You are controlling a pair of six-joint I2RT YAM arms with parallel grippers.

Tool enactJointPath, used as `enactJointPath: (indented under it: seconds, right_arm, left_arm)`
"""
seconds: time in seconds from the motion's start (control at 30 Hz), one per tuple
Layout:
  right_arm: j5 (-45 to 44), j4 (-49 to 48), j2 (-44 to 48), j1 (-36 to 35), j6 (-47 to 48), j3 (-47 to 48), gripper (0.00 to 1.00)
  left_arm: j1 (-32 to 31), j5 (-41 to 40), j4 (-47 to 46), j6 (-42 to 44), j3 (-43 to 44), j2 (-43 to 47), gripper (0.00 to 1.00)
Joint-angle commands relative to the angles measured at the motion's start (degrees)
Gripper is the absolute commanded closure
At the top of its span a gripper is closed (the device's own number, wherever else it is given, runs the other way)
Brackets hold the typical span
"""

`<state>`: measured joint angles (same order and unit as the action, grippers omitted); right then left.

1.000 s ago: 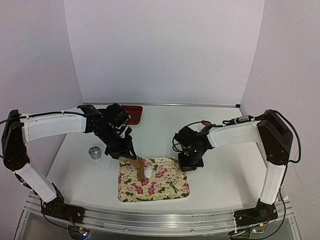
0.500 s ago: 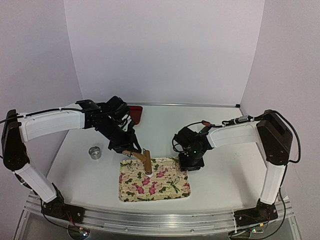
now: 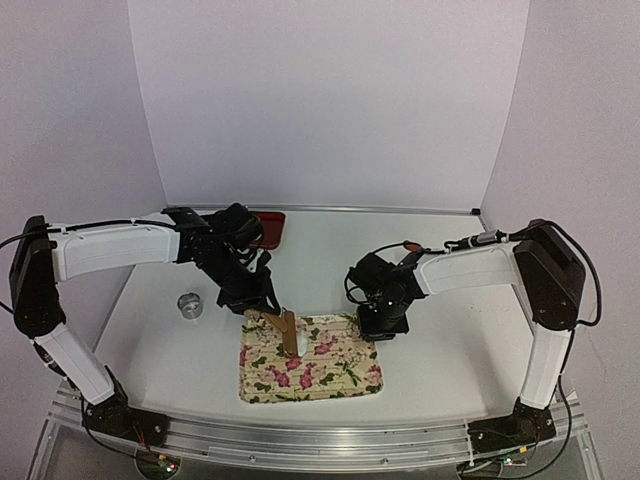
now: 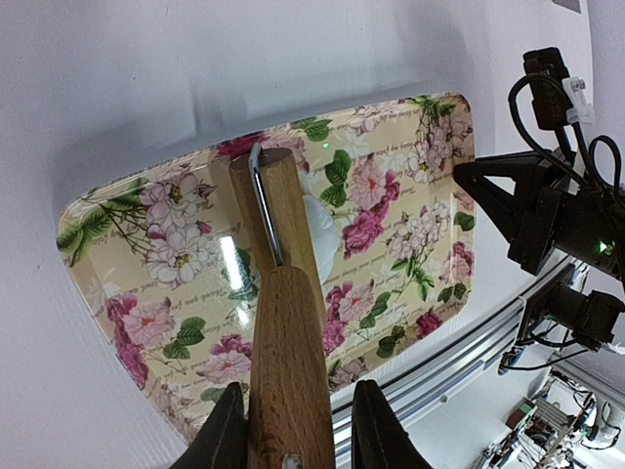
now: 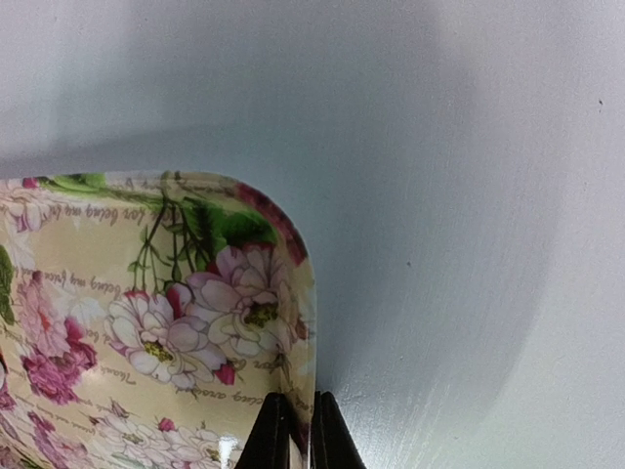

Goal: Roll out the dumpling wrappers from the dough

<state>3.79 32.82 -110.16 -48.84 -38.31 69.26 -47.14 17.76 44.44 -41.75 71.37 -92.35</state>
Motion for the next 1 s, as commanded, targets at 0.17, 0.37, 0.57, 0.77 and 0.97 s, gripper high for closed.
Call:
enactJointPath:
  seconds: [0.17, 0.37, 0.57, 0.77, 0.97]
  right_arm:
    - [-1.7, 2.0, -0.3, 0.0, 0.6, 0.9, 1.00]
    - [-1.8, 2.0, -0.4, 0.0, 0.6, 0.9, 1.00]
    - [-1.8, 1.9, -0.7, -0.1, 0.5, 1.0, 1.00]
    - [-1.9, 1.9, -0.8, -0.1, 0.4, 1.1, 1.00]
    - [-1.9, 1.9, -1.1, -0.2, 0.2, 1.0, 1.00]
  left_arm:
    - [0.0, -0.3, -2.8, 2.1, 0.4, -1.8, 1.00]
    - [-0.1, -0.2, -3.1, 2.4, 0.3, -2.9, 1.00]
    - [-0.5, -1.0, -2.1, 3.2, 1.7, -4.7, 1.00]
    - [-0.9, -1.6, -1.2, 4.0, 3.4, -7.3, 1.00]
    - [-1.5, -2.5, 0.2, 4.9, 5.2, -9.6, 1.00]
